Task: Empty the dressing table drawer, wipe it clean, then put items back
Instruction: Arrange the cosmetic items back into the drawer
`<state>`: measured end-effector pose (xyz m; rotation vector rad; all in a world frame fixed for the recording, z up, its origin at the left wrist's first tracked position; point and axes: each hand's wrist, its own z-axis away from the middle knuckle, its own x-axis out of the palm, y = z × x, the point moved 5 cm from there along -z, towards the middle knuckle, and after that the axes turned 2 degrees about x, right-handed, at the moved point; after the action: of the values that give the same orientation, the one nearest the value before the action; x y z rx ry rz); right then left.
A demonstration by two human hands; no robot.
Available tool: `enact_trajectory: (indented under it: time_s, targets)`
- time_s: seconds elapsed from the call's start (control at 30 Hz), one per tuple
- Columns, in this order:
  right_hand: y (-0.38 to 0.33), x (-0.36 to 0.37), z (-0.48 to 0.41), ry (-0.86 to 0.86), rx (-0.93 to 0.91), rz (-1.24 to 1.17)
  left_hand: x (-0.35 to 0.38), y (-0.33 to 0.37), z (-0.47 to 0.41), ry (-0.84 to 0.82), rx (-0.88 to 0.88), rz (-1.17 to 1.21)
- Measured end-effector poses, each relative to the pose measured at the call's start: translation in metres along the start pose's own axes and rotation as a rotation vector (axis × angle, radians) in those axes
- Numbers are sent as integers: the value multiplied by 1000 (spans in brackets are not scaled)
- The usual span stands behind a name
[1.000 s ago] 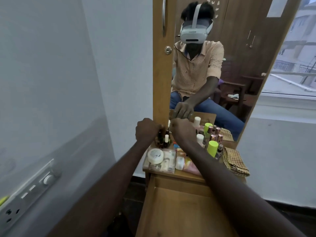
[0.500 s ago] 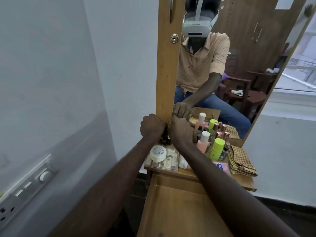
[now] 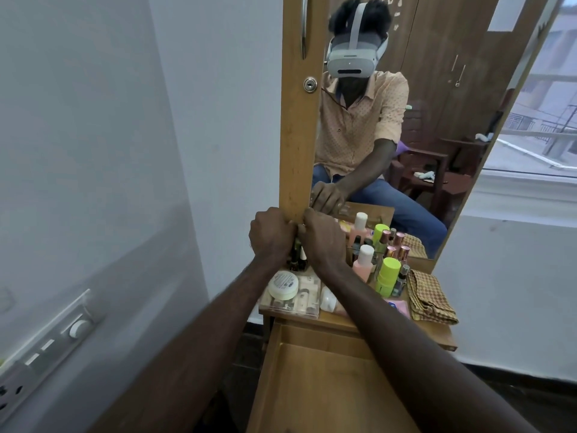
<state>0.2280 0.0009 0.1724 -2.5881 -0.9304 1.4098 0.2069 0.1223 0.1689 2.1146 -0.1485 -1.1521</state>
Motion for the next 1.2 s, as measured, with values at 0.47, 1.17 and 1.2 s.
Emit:
enact_trajectory:
  time_s: [0.47,1.17,1.2]
  targets:
    - [-18,-54,0,130,-63,-37,-57,26,9,165,103,12]
    - [8,-164,121,29,-103,-252,-124,43,160,35,267,77]
    - [11,-159,130,11,-90,-253,-120,39,166,16,264,72]
